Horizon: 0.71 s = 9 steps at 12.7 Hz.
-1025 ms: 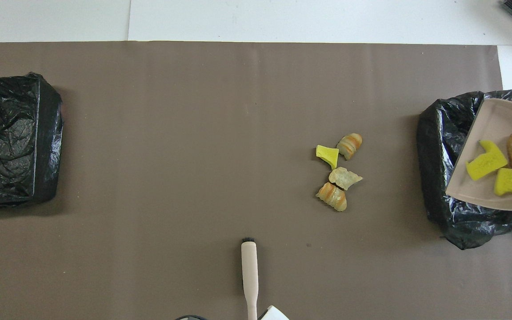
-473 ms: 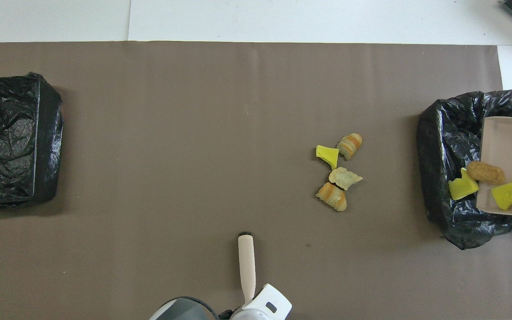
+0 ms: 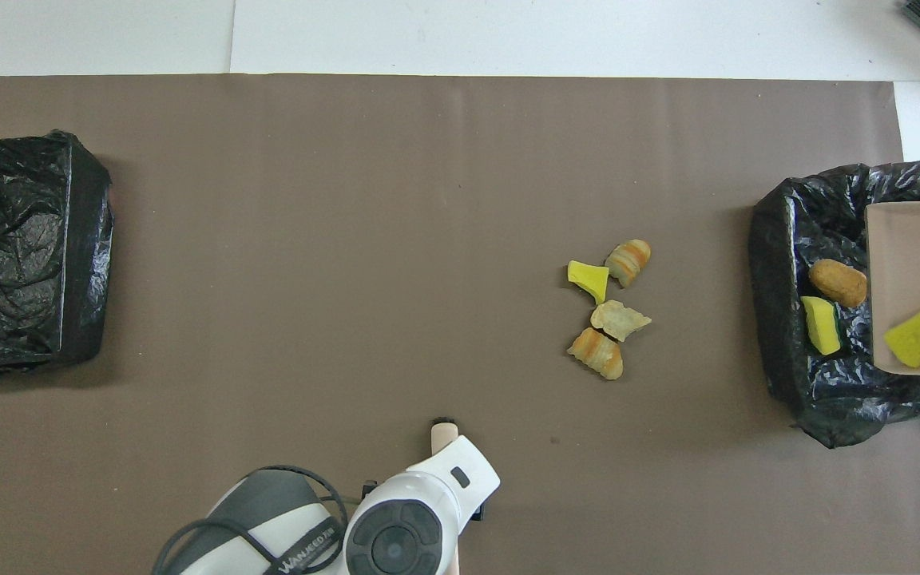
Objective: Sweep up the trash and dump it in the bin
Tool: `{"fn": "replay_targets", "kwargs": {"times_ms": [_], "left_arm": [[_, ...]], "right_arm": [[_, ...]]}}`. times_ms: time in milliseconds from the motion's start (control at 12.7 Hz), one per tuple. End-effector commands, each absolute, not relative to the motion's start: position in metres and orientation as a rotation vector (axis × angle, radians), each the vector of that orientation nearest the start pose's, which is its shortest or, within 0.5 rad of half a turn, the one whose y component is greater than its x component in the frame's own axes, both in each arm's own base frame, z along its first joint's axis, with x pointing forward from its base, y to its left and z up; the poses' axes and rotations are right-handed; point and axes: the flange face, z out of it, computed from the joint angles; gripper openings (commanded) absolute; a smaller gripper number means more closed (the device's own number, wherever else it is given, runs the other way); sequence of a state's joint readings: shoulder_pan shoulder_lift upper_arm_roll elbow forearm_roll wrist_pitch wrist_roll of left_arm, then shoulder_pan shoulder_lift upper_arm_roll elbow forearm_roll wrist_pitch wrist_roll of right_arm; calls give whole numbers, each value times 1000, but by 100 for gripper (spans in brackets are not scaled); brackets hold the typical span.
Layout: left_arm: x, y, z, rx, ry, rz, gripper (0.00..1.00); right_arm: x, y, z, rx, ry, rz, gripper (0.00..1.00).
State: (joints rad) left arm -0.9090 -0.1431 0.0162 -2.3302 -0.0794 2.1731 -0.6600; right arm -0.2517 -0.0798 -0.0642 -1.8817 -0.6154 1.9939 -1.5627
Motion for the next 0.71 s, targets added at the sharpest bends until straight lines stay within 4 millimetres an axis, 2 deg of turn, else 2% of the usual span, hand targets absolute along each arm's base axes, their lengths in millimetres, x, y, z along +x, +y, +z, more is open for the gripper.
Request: {"fn": "replay_targets", "kwargs": {"times_ms": [0, 79, 158, 236, 315, 394, 473, 631], "left_arm": [[374, -347, 430, -3108, 417, -12, 100], [404, -327, 449, -3118, 453, -69, 100], [429, -307, 469, -3121, 501, -123, 100], [450, -295, 489, -3116, 527, -146, 100], [474, -280, 515, -3118, 501, -159, 100], [495, -263, 536, -3113, 493, -151, 100], [507, -251, 555, -3102, 536, -154, 100], [527, -213, 593, -3101, 518, -219, 100]], "right_arm": [[532, -205, 587, -2649, -2459, 709, 0], [537, -189, 598, -2632, -2511, 738, 0], [535, -179, 600, -2631, -2489, 790, 0], [532, -180, 602, -2683, -2423, 860, 0], [532, -181, 603, -2687, -2438, 944, 0], [535, -169, 601, -2659, -2487, 957, 0], [539, -161, 589, -2650, -2501, 998, 0], [540, -163, 588, -2669, -2506, 1095, 0]]}}
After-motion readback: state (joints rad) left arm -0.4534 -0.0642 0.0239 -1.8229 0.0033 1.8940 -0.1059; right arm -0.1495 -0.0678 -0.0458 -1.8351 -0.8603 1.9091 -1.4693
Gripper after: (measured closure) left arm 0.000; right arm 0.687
